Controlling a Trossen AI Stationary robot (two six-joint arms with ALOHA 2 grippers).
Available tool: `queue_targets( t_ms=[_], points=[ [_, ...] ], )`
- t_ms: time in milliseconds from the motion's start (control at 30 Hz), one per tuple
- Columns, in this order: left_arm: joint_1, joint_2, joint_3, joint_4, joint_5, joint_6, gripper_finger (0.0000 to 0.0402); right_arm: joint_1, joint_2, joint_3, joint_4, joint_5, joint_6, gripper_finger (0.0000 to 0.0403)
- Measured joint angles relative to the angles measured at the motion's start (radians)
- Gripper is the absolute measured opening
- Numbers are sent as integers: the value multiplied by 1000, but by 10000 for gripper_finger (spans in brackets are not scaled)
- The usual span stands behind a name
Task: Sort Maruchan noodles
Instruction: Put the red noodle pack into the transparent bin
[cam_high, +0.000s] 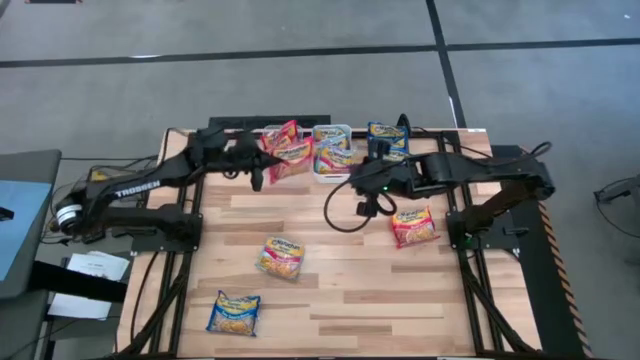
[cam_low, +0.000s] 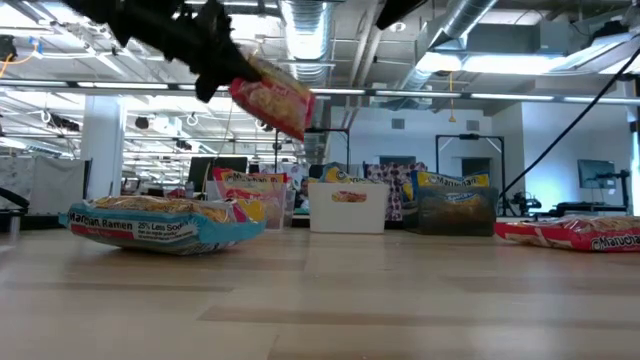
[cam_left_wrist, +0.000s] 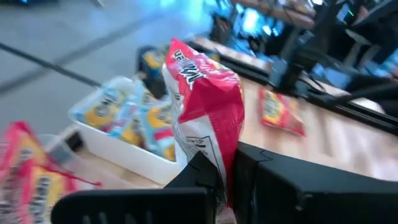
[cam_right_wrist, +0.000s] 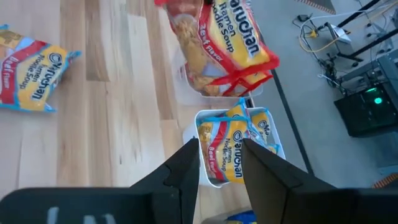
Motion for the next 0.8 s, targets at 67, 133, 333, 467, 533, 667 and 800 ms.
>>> queue_targets(
  t_ms=[67,133,333,467,533,667,800],
  points=[
    [3,-23,-98,138,-51,-1,0,5,-3,0,3,0,6,141],
    [4,-38,-183,274,-117,-16,0,13,-4,-1,-2,0,6,141],
    [4,-38,-333,473,-277,14,0,39,-5,-1,-1,-1,13,141],
    [4,-8,-359,488,-301,37,0,52,-5,-1,-1,0,40,141],
    [4,16,-370,521,-304,53,0,56,-5,-1,-1,0,48,140],
    [4,74,-385,581,-377,61,0,57,-5,-1,0,-1,48,140],
    [8,128,-385,602,-395,73,0,57,-5,-1,0,-1,50,140]
  ],
)
